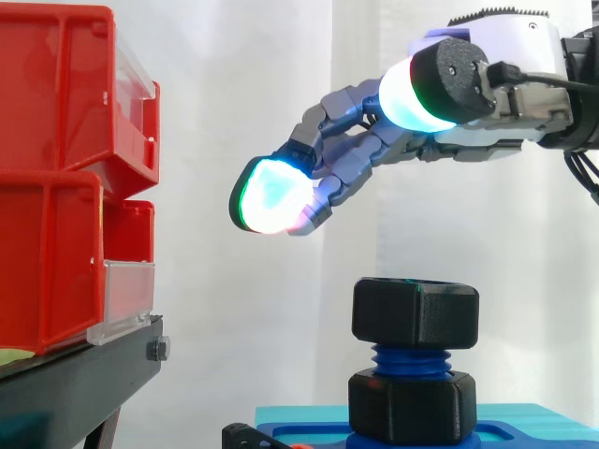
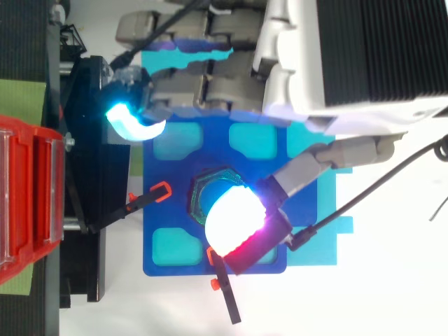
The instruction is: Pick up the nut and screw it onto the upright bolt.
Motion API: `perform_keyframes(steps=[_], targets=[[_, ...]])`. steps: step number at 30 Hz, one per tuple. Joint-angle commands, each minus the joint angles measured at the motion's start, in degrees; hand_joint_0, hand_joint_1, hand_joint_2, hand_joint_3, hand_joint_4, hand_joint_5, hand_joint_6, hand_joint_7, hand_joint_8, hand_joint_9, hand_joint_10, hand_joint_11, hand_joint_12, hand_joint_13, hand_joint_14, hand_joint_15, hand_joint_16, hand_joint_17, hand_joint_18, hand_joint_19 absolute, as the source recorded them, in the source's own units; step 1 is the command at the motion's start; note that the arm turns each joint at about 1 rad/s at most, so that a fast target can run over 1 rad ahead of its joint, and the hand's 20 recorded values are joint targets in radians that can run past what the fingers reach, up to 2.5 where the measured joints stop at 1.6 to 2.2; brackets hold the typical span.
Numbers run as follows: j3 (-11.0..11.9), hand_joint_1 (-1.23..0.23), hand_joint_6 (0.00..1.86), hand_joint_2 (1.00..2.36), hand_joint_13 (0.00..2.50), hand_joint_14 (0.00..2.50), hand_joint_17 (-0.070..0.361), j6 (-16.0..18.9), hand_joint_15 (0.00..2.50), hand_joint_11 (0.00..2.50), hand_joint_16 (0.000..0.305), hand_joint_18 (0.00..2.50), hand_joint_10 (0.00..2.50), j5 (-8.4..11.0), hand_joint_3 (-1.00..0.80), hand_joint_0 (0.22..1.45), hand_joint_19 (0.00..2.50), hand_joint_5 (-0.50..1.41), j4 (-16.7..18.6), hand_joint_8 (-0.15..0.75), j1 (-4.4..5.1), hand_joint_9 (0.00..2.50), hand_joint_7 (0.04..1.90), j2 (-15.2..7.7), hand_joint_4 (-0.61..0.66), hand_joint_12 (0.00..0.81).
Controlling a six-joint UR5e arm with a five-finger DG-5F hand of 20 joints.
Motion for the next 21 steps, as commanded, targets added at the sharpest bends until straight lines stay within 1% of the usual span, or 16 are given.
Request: perform_keyframes(steps=[1,3,4,5,6,10,13,16,21], targets=[[-1.1,-0.14,0.50,1.00,0.06,0.00,0.089,-0.1,0.00,0.00,0.039,0.00,0.00,0.47,-0.50,0.47,0.00,-0.19,-0.2,0.220,0.73,0.39,0.64,0.0,0.16,0.315],[-1.2,-0.13,0.50,1.00,0.05,0.00,0.089,0.0,0.00,0.00,0.040,0.00,0.00,0.73,-0.50,0.47,0.00,-0.19,-0.2,0.219,1.00,0.38,0.64,0.0,0.16,0.316],[-1.2,-0.13,0.50,1.00,0.05,0.00,0.090,0.0,0.00,0.00,0.040,0.00,0.00,1.09,-0.50,0.47,0.00,-0.19,-0.4,0.219,1.52,0.38,0.64,0.0,0.16,0.316],[-1.2,-0.13,0.50,1.00,0.05,0.00,0.090,0.0,0.00,0.00,0.040,0.00,0.00,1.09,-0.50,0.47,0.00,-0.19,-0.4,0.219,1.52,0.38,0.64,0.0,0.16,0.316],[-1.2,-0.13,0.50,1.00,0.04,0.00,0.091,0.0,0.00,0.00,0.040,0.00,0.00,1.44,-0.50,0.47,0.00,-0.19,-0.7,0.219,1.79,0.37,0.64,0.0,0.16,0.317],[-1.2,-0.13,0.50,1.00,0.04,0.00,0.090,0.0,0.00,0.00,0.040,0.00,0.00,1.97,-0.50,0.47,0.00,-0.19,-0.9,0.220,2.05,0.37,0.64,0.0,0.16,0.319],[-1.2,-0.13,0.50,1.00,0.04,0.00,0.091,0.0,0.00,0.00,0.040,0.00,0.00,2.14,-0.50,0.47,0.00,-0.18,-1.9,0.224,2.40,0.37,0.65,0.0,0.16,0.319],[-1.2,-0.12,0.50,1.00,0.04,0.00,0.091,0.0,0.00,0.00,0.040,0.00,0.00,2.14,-0.50,0.47,0.00,-0.18,-3.3,0.226,2.49,0.37,0.67,0.0,0.17,0.319],[-1.2,-0.12,0.50,1.00,0.04,0.00,0.090,0.0,0.00,0.00,0.040,0.00,0.00,2.14,-0.50,0.47,0.00,-0.17,-3.9,0.234,2.58,0.37,0.70,0.0,0.18,0.317]])
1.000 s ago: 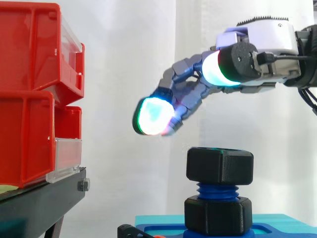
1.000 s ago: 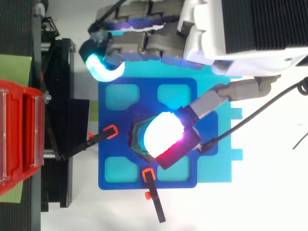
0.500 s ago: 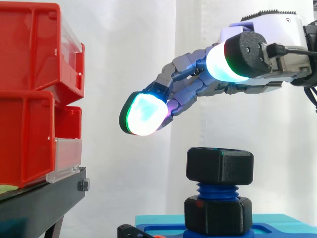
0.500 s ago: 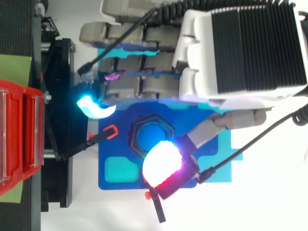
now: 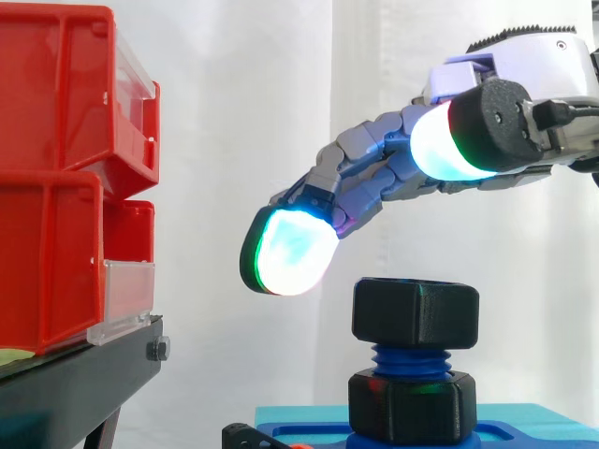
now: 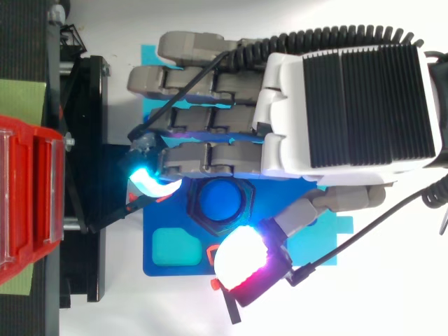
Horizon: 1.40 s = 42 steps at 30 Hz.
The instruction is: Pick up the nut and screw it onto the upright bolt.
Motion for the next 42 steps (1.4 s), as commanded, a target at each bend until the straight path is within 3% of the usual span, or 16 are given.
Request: perform_keyframes(steps=[1,9,18,28,42], targets=[[0.0,-0.13,0.50,1.00,0.05,0.00,0.090,0.0,0.00,0.00,0.040,0.00,0.00,0.01,-0.50,0.48,0.00,-0.17,-0.3,0.235,0.04,0.37,0.70,0.0,0.18,0.317],[0.0,-0.13,0.50,1.00,0.07,0.00,0.088,0.1,0.00,0.00,0.039,0.00,0.00,0.01,-0.50,0.48,0.00,-0.17,-1.2,0.239,0.48,0.38,0.72,0.0,0.19,0.315],[-0.1,-0.16,0.50,1.00,0.14,0.00,0.080,0.2,0.00,0.00,0.036,0.00,0.00,-0.08,-0.50,0.49,0.00,-0.13,-1.3,0.257,-0.05,0.48,0.90,0.0,0.25,0.301],[-0.1,-0.21,0.50,1.00,0.28,0.00,0.068,0.0,0.00,0.00,0.030,0.00,0.00,-0.17,-0.50,0.51,0.00,-0.06,-1.2,0.280,-1.46,0.66,1.16,0.0,0.26,0.280],[-0.1,-0.23,0.50,1.00,0.47,0.00,0.051,0.0,0.00,0.00,0.022,0.06,0.00,-0.43,-0.50,0.52,0.00,0.03,-1.0,0.285,-3.39,0.90,1.34,0.0,0.17,0.247]])
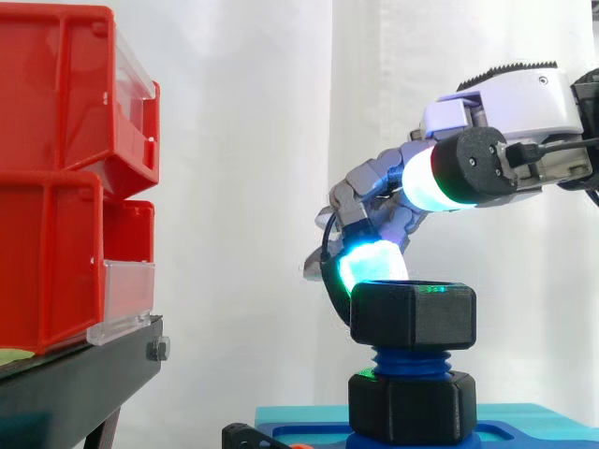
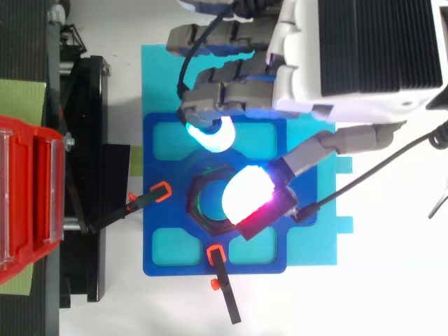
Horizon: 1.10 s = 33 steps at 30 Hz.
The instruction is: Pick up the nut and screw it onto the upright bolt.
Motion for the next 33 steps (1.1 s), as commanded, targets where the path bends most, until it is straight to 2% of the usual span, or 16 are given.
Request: perform_keyframes(steps=[1,3,8,10,12,15,21,25,29,33], targets=[[0.0,-0.23,0.50,1.00,0.52,0.00,0.046,0.0,0.00,0.00,0.020,0.11,0.00,-0.07,-0.50,0.52,0.00,0.04,0.1,0.282,-0.47,0.96,1.35,0.0,0.15,0.236],[0.0,-0.24,0.50,1.00,0.52,0.00,0.045,0.1,0.00,0.00,0.020,0.11,0.00,-0.25,-0.50,0.52,0.00,0.04,0.3,0.279,-0.64,0.98,1.36,0.0,0.15,0.234],[0.5,-0.22,0.50,1.00,0.46,0.00,0.051,0.2,0.00,0.00,0.023,0.04,0.00,-1.04,-0.50,0.51,0.00,-0.03,1.0,0.273,-0.82,0.89,1.09,0.0,0.23,0.249],[1.6,-0.21,0.50,1.00,0.39,0.00,0.057,0.0,0.00,0.00,0.026,0.00,0.00,-1.12,-0.50,0.50,0.00,-0.08,1.1,0.260,-0.38,0.78,0.95,0.0,0.26,0.267],[1.8,-0.21,0.50,1.00,0.37,0.00,0.059,0.0,0.00,0.00,0.026,0.00,0.00,-1.12,-0.50,0.50,0.00,-0.09,1.1,0.254,-0.38,0.76,0.90,0.0,0.26,0.271],[2.0,-0.20,0.50,1.00,0.31,0.00,0.065,0.0,0.00,0.00,0.029,0.00,0.00,-0.95,-0.50,0.49,0.00,-0.12,1.0,0.248,0.15,0.68,0.80,0.0,0.23,0.282],[1.9,-0.20,0.50,1.00,0.27,0.00,0.067,-0.1,0.00,0.00,0.030,0.00,0.00,-0.68,-0.50,0.49,0.00,-0.13,1.0,0.247,1.56,0.64,0.75,0.0,0.23,0.285],[1.9,-0.20,0.50,1.00,0.26,0.00,0.069,-0.1,0.00,0.00,0.031,0.00,0.00,-0.60,-0.50,0.49,0.00,-0.13,0.8,0.250,1.91,0.62,0.75,0.0,0.22,0.285],[1.9,-0.20,0.50,1.00,0.26,0.00,0.069,0.1,0.00,0.00,0.031,0.00,0.00,0.72,-0.50,0.49,0.00,-0.13,0.3,0.248,2.70,0.61,0.76,0.0,0.22,0.285],[1.9,-0.20,0.50,1.00,0.26,0.00,0.069,0.2,0.00,0.00,0.031,0.00,0.00,1.07,-0.50,0.49,0.00,-0.13,-0.1,0.252,2.96,0.61,0.76,0.0,0.23,0.285]])
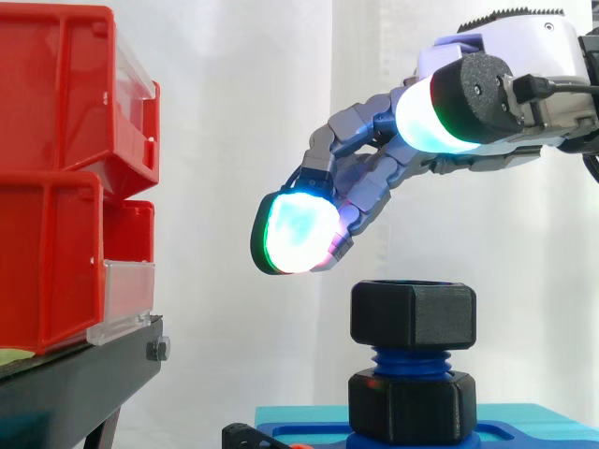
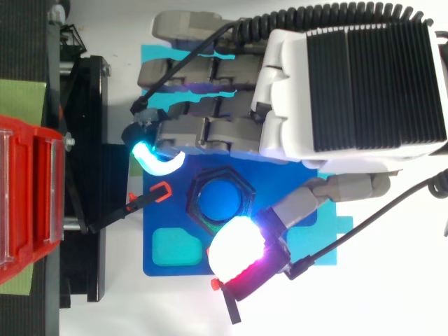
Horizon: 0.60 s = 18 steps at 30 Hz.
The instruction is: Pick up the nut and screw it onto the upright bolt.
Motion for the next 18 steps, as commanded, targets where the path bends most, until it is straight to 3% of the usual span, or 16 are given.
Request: perform_keyframes(steps=[1,18], targets=[[0.0,-0.20,0.50,1.00,0.26,0.00,0.069,0.1,0.00,0.00,0.031,0.00,0.00,0.36,-0.50,0.49,0.00,-0.13,-0.4,0.252,0.30,0.61,0.76,0.0,0.22,0.286],[-1.1,-0.20,0.50,1.00,0.27,0.00,0.069,0.5,0.00,0.00,0.030,0.00,0.00,0.54,-0.50,0.50,0.00,-0.12,-0.1,0.260,0.83,0.62,0.80,0.0,0.23,0.285]])
